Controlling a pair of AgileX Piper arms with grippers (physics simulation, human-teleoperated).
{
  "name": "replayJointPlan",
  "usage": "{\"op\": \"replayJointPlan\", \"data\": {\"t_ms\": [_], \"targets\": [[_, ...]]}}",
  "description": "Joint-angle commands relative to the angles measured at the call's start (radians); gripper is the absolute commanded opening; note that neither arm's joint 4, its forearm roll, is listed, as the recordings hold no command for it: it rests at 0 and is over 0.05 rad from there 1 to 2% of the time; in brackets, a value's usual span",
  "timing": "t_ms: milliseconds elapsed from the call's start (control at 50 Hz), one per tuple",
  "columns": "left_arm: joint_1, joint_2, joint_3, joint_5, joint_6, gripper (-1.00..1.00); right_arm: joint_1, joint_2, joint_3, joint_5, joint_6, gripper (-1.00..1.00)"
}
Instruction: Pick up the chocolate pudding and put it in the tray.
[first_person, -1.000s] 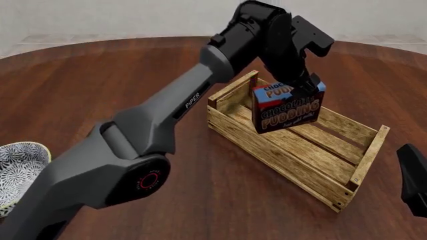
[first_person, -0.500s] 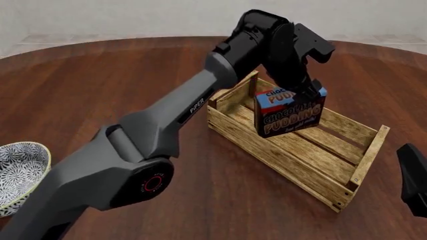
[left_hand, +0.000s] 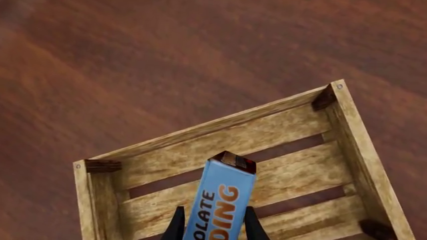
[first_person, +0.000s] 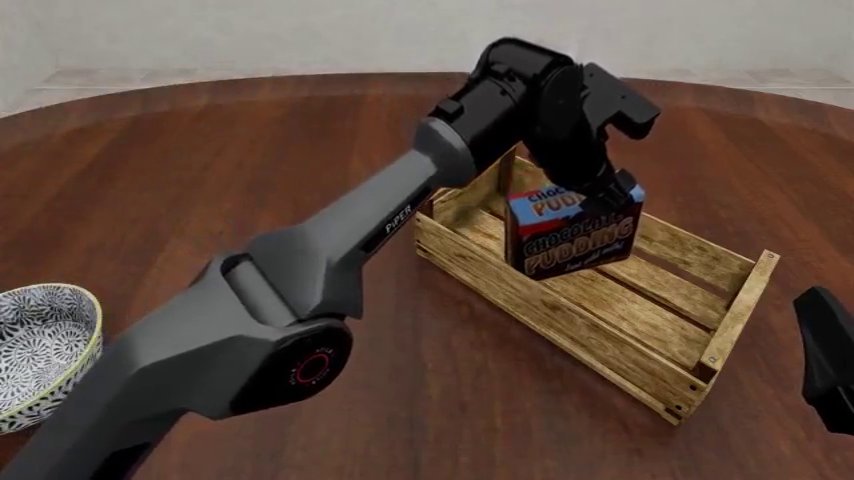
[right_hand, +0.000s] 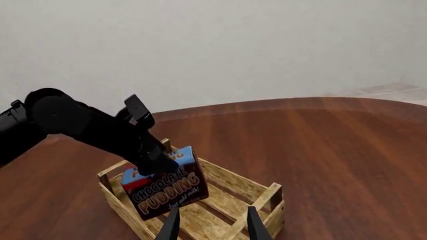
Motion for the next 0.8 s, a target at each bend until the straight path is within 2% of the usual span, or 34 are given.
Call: {"op": "replayJointPlan", "data": {"t_ms": [20, 800], "targets": [[0.003, 0.015, -0.001, -0.001, 0.009, -1.0, 0.002, 0.0, 0.0, -0.001, 0.001, 1.0], [0.032, 0.043, -0.002, 0.0, 0.011, -1.0, 0.0, 0.0, 0.0, -0.001, 0.001, 1.0]]}}
